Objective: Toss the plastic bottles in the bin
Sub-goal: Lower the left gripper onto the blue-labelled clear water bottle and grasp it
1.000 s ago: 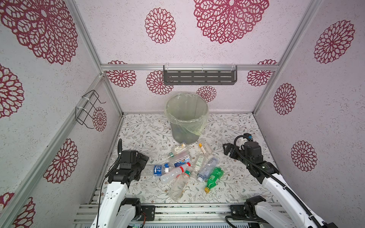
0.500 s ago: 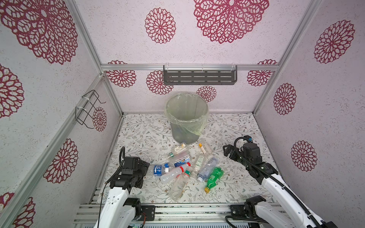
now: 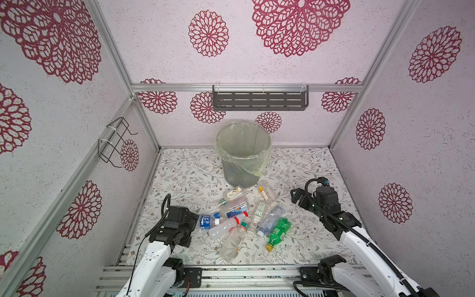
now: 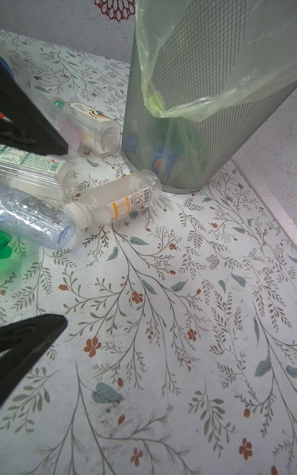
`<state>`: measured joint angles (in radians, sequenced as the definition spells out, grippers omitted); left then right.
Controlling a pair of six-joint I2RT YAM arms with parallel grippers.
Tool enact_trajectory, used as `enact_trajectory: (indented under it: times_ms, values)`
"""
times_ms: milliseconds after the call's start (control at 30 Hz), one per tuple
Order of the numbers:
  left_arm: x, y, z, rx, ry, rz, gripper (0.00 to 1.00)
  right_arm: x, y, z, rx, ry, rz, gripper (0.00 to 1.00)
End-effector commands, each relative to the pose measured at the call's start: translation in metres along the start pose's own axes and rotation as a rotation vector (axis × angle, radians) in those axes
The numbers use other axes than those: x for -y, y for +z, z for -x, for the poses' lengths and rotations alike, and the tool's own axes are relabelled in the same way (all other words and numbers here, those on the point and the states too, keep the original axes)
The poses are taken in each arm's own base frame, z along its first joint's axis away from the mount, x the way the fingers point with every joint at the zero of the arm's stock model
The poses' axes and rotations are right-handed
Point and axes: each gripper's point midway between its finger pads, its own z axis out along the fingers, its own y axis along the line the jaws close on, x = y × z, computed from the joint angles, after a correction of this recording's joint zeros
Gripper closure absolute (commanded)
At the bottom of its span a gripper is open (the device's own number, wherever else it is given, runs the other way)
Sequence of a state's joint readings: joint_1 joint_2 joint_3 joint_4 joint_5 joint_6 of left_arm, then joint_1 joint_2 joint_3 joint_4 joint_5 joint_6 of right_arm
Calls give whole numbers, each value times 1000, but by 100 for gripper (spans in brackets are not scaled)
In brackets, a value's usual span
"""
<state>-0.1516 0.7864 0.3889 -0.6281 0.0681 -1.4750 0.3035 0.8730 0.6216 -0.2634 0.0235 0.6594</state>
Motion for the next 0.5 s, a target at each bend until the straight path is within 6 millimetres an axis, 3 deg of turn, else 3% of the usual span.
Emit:
enact_trajectory:
  times_ms: [0, 467]
  values:
    - [5, 7, 6, 36, -16, -26, 1, -2, 0, 9, 36, 26, 2, 1]
    - [7, 18, 18, 97, -4, 0, 6, -5, -3, 16, 50, 27, 1, 1]
